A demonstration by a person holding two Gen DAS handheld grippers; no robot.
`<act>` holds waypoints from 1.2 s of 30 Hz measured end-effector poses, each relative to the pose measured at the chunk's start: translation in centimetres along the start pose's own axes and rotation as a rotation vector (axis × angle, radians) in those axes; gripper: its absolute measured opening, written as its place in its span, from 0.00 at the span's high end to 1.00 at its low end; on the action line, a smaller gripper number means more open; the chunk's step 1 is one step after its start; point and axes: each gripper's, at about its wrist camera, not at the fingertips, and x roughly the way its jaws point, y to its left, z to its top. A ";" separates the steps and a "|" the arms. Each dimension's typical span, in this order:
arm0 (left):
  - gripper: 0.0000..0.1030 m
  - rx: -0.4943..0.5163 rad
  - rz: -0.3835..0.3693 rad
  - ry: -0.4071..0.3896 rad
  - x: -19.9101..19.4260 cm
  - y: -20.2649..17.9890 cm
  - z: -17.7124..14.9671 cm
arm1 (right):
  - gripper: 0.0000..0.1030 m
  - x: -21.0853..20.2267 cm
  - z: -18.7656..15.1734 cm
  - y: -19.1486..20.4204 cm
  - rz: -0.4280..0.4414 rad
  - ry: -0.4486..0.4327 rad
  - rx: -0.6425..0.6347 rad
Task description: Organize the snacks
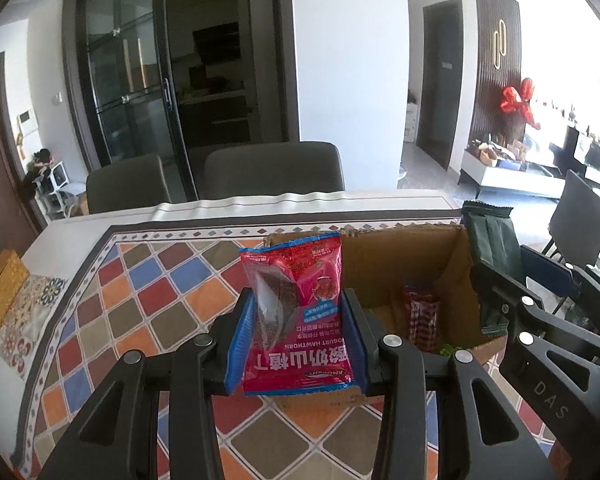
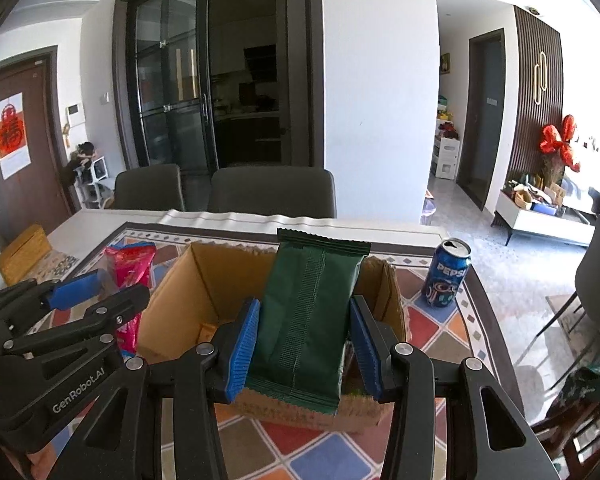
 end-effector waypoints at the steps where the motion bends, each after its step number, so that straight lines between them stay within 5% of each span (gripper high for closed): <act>1: 0.60 0.004 -0.001 0.005 0.4 -0.1 0.3 | 0.55 0.3 0.2 0.0 0.000 0.001 0.002; 4: 0.58 0.037 -0.010 0.002 1.0 -0.4 0.9 | 0.55 1.2 0.6 -0.3 -0.002 0.004 0.004; 7: 0.39 0.075 0.041 -0.022 1.0 -0.8 1.7 | 0.52 2.2 1.1 -0.3 -0.034 0.020 -0.022; 14: 0.35 0.062 0.057 -0.051 -0.3 -0.4 1.1 | 0.42 1.7 1.0 -0.8 -0.055 0.021 -0.011; 36: 0.08 -0.016 0.047 -0.160 -11.7 0.1 -5.4 | 0.21 -9.7 -3.1 -1.4 -0.068 -0.073 0.010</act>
